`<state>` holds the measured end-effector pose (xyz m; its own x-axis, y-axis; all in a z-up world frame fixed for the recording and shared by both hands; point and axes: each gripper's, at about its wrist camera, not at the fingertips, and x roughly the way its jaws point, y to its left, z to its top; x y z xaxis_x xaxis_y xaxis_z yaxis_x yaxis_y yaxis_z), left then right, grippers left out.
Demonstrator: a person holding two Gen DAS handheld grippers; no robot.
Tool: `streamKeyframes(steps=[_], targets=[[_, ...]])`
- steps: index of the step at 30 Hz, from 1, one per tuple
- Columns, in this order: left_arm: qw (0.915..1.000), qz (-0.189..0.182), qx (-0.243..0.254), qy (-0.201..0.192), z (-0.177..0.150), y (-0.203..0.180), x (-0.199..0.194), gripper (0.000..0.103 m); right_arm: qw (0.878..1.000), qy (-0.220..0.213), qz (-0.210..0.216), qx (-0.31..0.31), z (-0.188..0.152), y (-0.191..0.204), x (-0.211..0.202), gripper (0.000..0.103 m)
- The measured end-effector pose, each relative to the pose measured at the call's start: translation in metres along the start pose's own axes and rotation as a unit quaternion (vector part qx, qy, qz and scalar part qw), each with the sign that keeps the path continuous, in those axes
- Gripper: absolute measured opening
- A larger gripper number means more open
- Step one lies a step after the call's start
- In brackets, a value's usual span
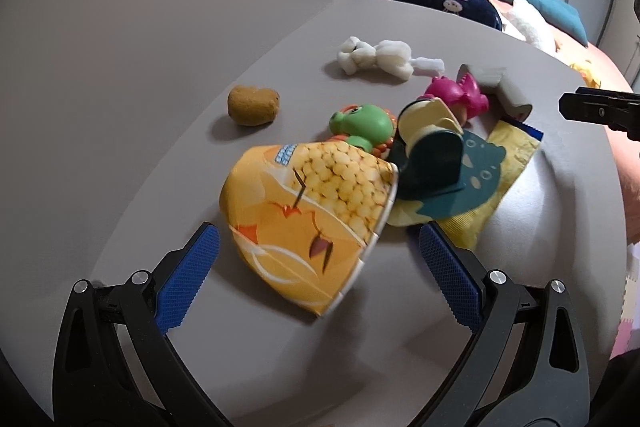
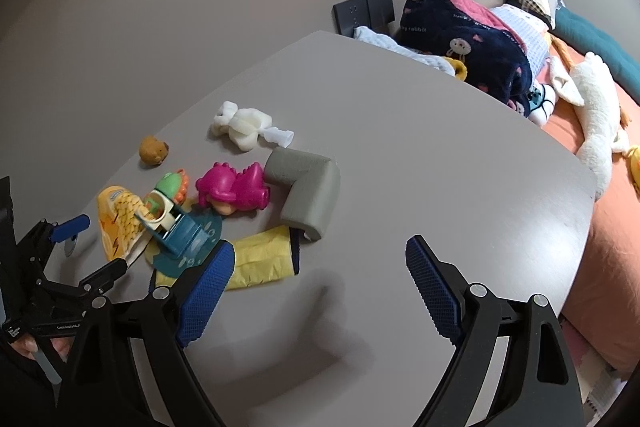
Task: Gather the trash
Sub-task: 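Grasp the corn-print paper cup with the left tool while the right tool grasps the grey corner guard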
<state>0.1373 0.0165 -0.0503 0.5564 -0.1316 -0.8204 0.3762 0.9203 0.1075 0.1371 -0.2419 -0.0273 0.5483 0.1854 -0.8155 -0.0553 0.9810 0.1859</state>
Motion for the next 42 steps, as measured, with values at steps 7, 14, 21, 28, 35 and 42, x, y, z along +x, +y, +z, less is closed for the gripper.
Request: streamKeyframes(steps=[7, 14, 21, 28, 35, 42], targets=[[0.9994, 0.003, 0.033, 0.009, 0.010, 0.003, 0.017, 0.096, 1.000, 0.010, -0.010, -0.001, 0.014, 0.001, 0.024, 0.088], [0.9976, -0.004, 0.068, 0.014, 0.016, 0.010, 0.029, 0.096, 1.000, 0.018, -0.017, 0.010, 0.027, -0.001, 0.048, 0.087], [0.9950, -0.020, 0.098, 0.006, 0.020, 0.014, 0.032, 0.096, 0.999, 0.023, -0.033, -0.004, 0.036, 0.004, 0.067, 0.087], [0.9896, -0.012, 0.143, -0.003, 0.030, 0.008, 0.028, 0.096, 0.999, 0.024, -0.034, -0.009, 0.037, 0.007, 0.072, 0.086], [0.9840, -0.026, 0.177, -0.003, 0.034, 0.004, 0.036, 0.096, 0.999, 0.031, -0.018, -0.016, 0.037, 0.009, 0.074, 0.068], [0.9876, -0.040, 0.148, -0.035, 0.036, 0.005, 0.029, 0.093, 0.999, 0.035, -0.019, -0.027, 0.034, 0.014, 0.073, 0.047]])
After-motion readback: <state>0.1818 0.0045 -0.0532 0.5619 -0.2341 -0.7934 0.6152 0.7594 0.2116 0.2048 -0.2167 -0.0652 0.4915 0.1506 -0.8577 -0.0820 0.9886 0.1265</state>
